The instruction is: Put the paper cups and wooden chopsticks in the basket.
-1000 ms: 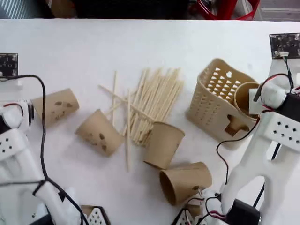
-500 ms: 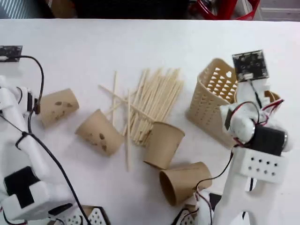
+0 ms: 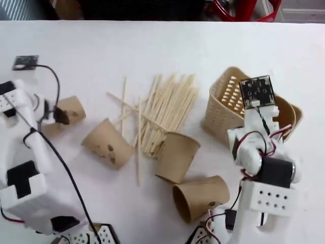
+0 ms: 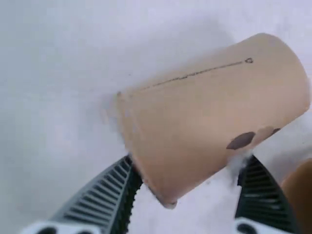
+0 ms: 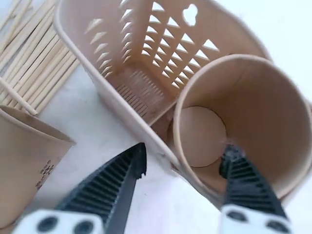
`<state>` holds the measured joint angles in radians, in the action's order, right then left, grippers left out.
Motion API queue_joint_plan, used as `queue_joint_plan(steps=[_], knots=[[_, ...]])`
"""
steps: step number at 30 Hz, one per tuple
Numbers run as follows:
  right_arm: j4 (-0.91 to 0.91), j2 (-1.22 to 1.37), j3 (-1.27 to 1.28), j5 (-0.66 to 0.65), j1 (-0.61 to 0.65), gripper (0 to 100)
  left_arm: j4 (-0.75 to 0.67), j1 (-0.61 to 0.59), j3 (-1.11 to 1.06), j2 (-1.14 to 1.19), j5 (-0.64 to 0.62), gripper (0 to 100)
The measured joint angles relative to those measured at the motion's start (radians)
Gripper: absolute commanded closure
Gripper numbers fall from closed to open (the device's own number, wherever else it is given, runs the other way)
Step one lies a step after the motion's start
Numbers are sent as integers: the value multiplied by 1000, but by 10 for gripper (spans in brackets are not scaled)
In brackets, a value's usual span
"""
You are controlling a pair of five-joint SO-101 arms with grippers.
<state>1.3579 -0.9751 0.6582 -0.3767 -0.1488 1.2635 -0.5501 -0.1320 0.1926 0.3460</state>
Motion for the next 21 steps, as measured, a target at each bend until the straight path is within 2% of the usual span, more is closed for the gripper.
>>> queue_joint_plan(steps=[2, 10, 15, 21], knots=[[0, -49, 11, 15, -2, 861, -17, 23, 0, 14, -23, 703], [31, -249, 91, 18, 0, 854, -92, 48, 2, 20, -38, 851], [31, -267, 132, -14, 2, 854, -114, 48, 5, 20, -38, 917], [31, -276, 138, -15, 2, 854, -92, 48, 109, 20, -38, 955]])
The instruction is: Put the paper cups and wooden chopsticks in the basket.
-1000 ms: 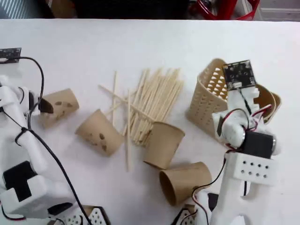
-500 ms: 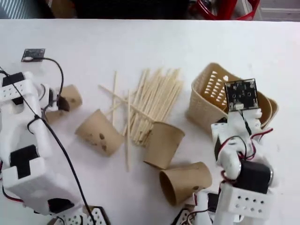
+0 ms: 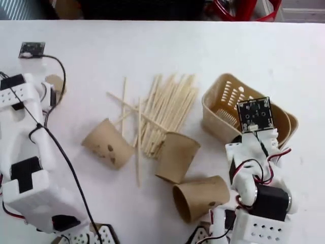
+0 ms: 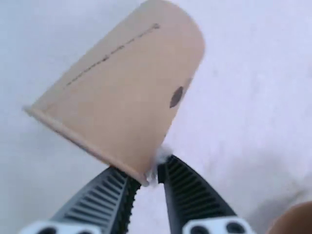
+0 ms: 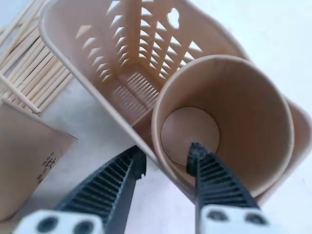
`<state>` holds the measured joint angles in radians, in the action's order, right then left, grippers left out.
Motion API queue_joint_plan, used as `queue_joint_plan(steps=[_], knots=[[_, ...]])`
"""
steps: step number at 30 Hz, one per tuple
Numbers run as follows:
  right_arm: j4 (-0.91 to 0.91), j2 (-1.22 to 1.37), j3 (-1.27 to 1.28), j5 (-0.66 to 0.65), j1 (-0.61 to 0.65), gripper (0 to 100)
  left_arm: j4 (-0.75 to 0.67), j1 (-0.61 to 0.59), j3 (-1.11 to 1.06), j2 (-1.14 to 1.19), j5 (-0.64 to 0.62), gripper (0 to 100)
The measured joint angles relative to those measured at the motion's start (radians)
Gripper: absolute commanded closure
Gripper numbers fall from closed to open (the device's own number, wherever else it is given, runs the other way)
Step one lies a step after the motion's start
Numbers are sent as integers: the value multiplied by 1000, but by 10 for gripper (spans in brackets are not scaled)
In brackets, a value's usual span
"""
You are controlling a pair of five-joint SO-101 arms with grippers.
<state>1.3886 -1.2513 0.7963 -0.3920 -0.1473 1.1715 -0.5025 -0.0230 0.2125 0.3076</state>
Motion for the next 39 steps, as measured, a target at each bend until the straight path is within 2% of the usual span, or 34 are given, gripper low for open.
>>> queue_joint_plan(steps=[5, 10, 13, 17, 20, 25, 32, 35, 39], knots=[[-51, 14, 0, 0, -6, 854, 163, 15, 207, 0, 29, 974], [-80, 23, -61, 0, -61, 854, 416, 71, 552, 0, 37, 974], [-81, 38, -106, 0, -78, 854, 566, 141, 809, 0, 37, 979], [-83, 37, -135, 2, -101, 854, 612, 262, 1020, -20, 38, 979], [-83, 20, -141, 6, -132, 854, 617, 376, 1036, -80, 38, 979], [-83, -78, -141, 68, -230, 857, 617, 652, 994, -229, 38, 979], [72, -339, -144, 84, -554, 854, 574, 1069, 908, -313, 38, 979], [127, -457, -89, 60, -694, 854, 505, 1201, 832, -308, 38, 979], [187, -545, -26, 31, -819, 853, 433, 1335, 793, -239, 38, 979]])
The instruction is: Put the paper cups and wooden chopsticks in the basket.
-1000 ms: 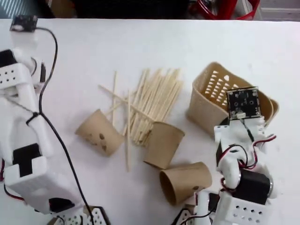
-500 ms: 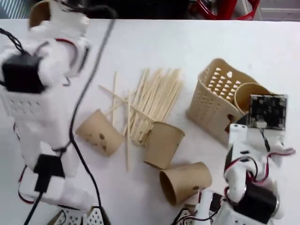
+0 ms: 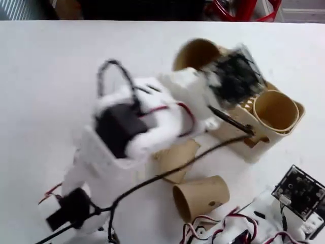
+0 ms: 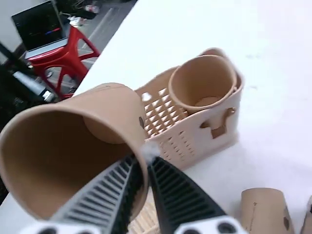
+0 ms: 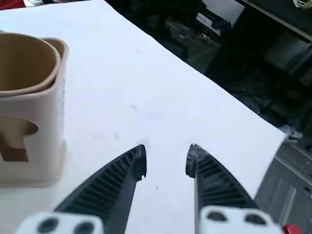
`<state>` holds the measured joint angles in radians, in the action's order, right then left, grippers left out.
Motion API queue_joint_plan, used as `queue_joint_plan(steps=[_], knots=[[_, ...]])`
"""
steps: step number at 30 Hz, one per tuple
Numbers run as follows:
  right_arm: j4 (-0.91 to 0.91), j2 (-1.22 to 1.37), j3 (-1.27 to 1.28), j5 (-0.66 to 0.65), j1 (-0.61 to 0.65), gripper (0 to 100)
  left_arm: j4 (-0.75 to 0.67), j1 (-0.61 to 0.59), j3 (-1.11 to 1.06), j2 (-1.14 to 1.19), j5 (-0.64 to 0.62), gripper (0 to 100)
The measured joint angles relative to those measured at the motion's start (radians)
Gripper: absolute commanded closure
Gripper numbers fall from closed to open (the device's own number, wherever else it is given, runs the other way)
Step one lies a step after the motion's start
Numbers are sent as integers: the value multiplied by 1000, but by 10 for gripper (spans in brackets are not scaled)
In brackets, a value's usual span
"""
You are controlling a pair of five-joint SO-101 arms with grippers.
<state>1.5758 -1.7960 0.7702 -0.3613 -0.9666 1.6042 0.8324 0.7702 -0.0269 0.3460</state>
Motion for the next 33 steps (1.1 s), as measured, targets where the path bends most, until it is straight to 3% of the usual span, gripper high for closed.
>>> queue_joint_plan(steps=[5, 13, 21, 27, 33], knots=[[35, -6, 2, -3, -118, 853, -18, 101, 86, 129, 0, 979], [57, -9, 11, -3, -146, 857, -34, 201, 350, 402, 31, 976], [57, -9, 17, 0, -150, 858, -34, 189, 470, 566, 63, 975], [57, -9, 17, 0, -150, 858, 6, 158, 514, 566, 63, 848], [57, -9, 17, 0, -150, 858, 23, 157, 514, 566, 69, 854]])
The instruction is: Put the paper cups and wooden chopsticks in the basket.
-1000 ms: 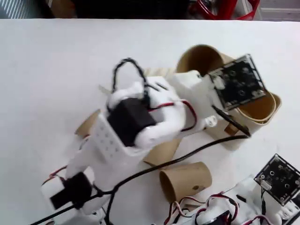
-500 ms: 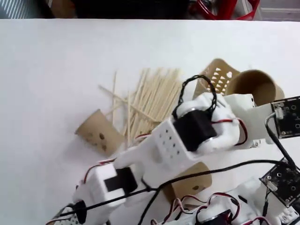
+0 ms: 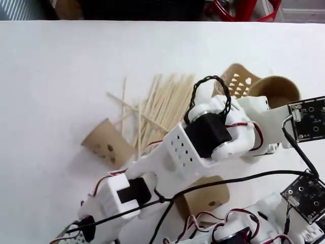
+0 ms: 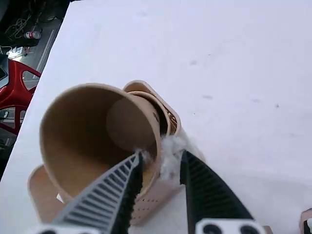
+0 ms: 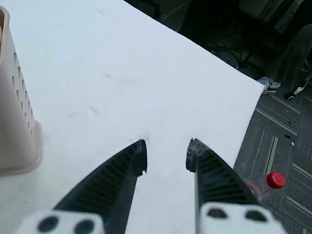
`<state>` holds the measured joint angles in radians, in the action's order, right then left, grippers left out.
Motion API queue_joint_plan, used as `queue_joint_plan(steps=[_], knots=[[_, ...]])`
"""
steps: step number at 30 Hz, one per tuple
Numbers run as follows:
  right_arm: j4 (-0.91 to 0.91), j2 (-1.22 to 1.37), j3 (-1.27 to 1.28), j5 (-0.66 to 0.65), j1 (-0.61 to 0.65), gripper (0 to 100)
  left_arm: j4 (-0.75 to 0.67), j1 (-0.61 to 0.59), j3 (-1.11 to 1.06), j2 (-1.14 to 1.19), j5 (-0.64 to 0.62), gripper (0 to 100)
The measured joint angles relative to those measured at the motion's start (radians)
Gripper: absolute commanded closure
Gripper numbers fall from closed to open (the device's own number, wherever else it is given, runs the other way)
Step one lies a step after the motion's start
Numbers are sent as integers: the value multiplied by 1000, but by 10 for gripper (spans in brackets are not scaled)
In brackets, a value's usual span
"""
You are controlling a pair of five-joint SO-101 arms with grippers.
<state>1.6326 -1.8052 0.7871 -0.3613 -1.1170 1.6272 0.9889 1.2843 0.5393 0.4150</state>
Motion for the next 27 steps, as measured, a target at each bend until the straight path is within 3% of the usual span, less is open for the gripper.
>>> queue_joint_plan(steps=[5, 21, 27], knots=[[0, 0, 0, 0, 0, 858, -2, -2, 0, 0, 0, 854], [0, 0, 0, 0, 3, 854, -282, -5, 0, 6, 0, 854], [0, 0, 0, 0, 3, 855, -324, -5, 0, 80, 2, 854]])
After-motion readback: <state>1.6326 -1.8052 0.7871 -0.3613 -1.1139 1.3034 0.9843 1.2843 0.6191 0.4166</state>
